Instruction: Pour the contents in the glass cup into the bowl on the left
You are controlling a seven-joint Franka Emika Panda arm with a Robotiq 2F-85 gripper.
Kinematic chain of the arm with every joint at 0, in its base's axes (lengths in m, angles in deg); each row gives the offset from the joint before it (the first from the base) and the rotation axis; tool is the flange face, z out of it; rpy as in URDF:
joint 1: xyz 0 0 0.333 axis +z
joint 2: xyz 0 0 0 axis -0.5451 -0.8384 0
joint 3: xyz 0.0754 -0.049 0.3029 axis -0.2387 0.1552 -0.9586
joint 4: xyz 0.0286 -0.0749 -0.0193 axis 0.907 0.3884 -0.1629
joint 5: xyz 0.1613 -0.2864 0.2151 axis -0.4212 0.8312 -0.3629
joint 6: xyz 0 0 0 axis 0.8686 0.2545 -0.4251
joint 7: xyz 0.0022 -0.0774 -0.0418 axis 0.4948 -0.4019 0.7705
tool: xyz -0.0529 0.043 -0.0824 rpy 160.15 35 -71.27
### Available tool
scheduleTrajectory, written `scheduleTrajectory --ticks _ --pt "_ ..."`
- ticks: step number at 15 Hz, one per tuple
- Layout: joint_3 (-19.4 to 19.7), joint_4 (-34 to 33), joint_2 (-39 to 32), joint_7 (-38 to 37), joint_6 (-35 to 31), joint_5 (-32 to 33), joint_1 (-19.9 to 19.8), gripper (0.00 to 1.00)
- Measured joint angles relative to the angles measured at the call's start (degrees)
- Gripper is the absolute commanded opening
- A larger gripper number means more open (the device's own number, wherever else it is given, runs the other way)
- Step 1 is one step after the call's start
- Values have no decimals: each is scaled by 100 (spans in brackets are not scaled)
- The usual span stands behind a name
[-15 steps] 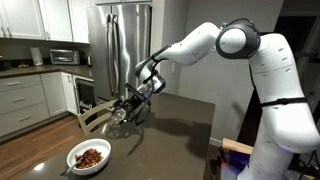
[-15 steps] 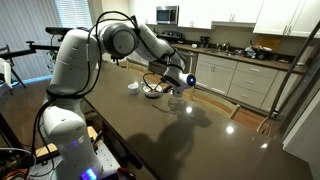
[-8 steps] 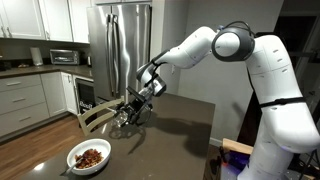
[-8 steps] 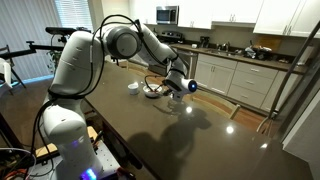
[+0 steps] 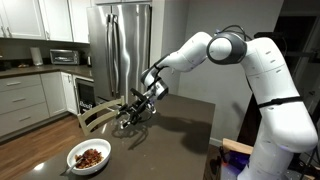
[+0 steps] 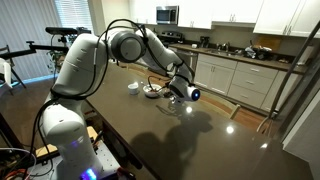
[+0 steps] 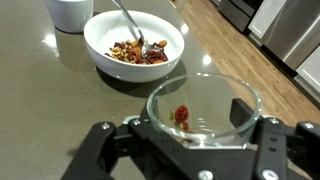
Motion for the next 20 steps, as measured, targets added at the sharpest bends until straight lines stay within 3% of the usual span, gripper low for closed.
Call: scheduleTrajectory --ticks 20 --pt "95 -470 -890 -258 526 -612 -230 53"
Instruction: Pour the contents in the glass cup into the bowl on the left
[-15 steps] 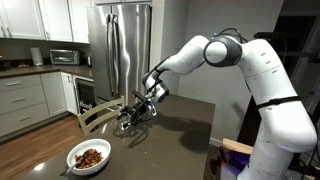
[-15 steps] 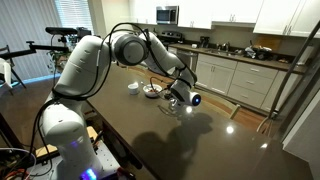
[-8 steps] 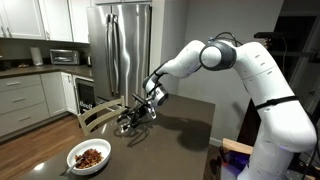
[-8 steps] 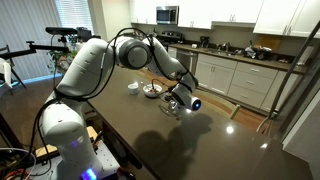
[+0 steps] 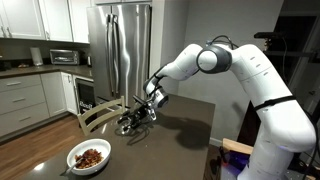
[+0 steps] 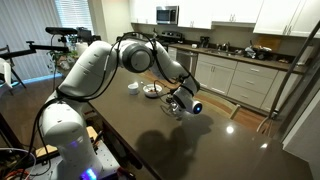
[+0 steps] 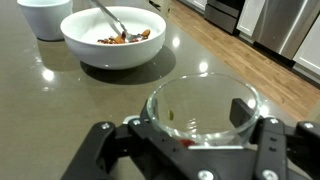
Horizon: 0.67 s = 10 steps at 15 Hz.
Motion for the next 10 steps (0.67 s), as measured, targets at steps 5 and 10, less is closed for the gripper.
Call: scheduleTrajectory --ticks 5,10 --pt "4 -110 -118 -113 69 -1 -59 53" --pt "17 -182 -154 -261 69 -3 -75 100"
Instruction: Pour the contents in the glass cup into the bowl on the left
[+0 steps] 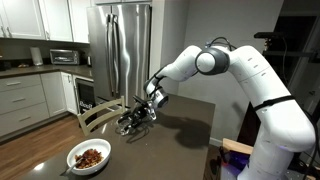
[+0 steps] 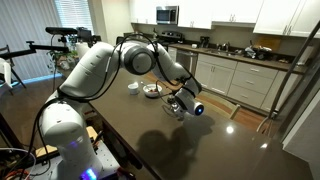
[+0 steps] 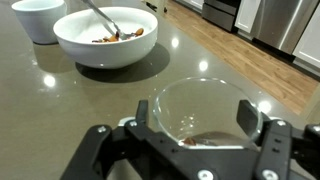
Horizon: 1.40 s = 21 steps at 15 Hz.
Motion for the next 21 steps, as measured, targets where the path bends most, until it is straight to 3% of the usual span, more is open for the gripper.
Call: scheduleTrajectory --ticks 7,13,21 --pt "50 -130 4 -74 -122 0 23 100" --pt "146 -155 149 -66 -1173 64 280 100" --pt "148 -156 227 -290 -981 379 298 100"
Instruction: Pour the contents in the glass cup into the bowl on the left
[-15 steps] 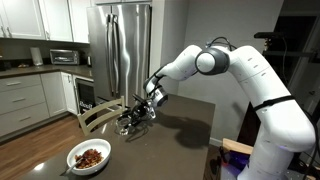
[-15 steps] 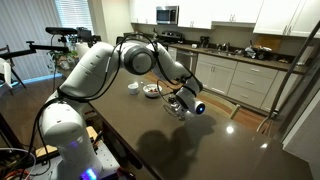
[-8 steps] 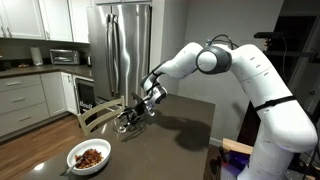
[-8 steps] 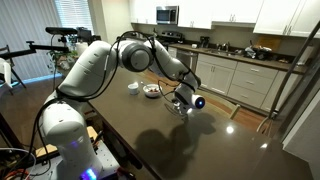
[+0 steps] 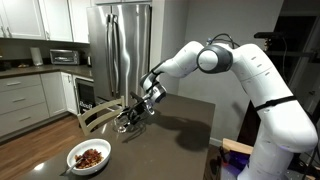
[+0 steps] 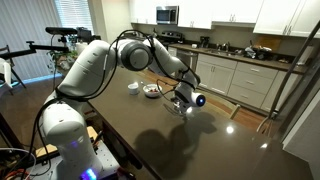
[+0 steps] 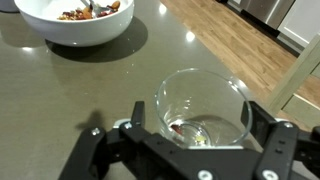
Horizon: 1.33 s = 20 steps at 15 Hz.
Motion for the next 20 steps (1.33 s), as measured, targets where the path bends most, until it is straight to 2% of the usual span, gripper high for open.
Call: scheduleTrajectory --ticks 10,15,20 --pt "149 -29 135 -639 98 650 9 100" --pt "217 -28 353 -839 -141 1115 63 100" --pt "319 -23 568 -1156 -742 1846 251 100"
